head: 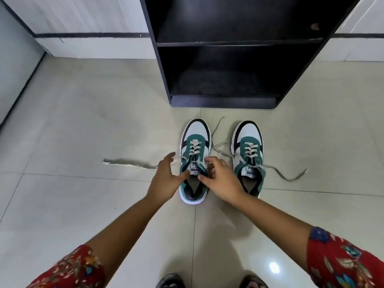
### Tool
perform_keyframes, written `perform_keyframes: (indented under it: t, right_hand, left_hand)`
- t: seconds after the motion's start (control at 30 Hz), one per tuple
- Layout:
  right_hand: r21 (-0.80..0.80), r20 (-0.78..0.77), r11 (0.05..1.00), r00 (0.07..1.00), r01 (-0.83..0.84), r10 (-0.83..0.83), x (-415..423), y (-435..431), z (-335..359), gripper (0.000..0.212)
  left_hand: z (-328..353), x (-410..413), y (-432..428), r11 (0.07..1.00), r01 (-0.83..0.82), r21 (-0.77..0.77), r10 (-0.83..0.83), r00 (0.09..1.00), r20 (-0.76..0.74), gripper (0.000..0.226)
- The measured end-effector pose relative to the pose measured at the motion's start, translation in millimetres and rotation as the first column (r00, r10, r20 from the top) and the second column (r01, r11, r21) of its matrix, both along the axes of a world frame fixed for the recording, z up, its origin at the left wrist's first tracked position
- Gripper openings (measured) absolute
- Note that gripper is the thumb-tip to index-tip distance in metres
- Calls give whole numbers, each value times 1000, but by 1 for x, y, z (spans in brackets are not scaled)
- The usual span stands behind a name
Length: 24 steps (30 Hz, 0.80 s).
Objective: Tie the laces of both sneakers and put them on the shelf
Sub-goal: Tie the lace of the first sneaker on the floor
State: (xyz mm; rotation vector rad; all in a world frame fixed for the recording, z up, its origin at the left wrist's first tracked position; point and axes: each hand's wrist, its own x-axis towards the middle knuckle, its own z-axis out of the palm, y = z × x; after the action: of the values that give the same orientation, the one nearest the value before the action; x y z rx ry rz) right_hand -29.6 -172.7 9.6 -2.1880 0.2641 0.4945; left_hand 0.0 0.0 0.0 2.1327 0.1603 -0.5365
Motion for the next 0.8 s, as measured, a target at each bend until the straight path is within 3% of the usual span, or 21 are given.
perform_keyframes:
  t: [0.13,0.23,0.37,0.43,0.47,0.53,0.6,0.67,0.8]
  right_hand:
    - [-77,74,994,995,78,-72,-8,11,-2,50]
    - [-73,132,990,985,119,-109,-16,12,-5,23]
    - [63,-7,997,999,34,-33,-9,7,13,26]
    - [138,-55,990,998,1,7,0,-4,32,14]
    - [101,-49,994,998,-40,45,6,-11,45,15]
    - [-144,26,981,991,-126,131,17,-25,73,22]
    - [-415,149,904,973,-100,176,27,-34,95,22]
    - [-540,185,839,962,-69,199,31,-40,102,25]
    - [-697,-161,602,903,-390,398,23,-35,82,30]
  left_hand:
    - [-5,-8,-7,997,41,63,-45,997,66,72]
    - [-7,-14,1,994,64,84,-74,990,118,66]
    - [-5,-23,10,991,52,121,-68,989,134,62]
    - [-5,-27,12,989,76,125,-92,988,125,61]
    - [-5,-28,12,988,86,125,-99,989,108,60]
    - [-5,-28,13,987,103,123,-114,989,91,59]
    - [-4,-27,13,983,131,130,-144,985,94,60]
    - [-2,-26,13,975,171,139,-188,975,117,56]
    - [0,-26,17,973,157,169,-196,948,250,30]
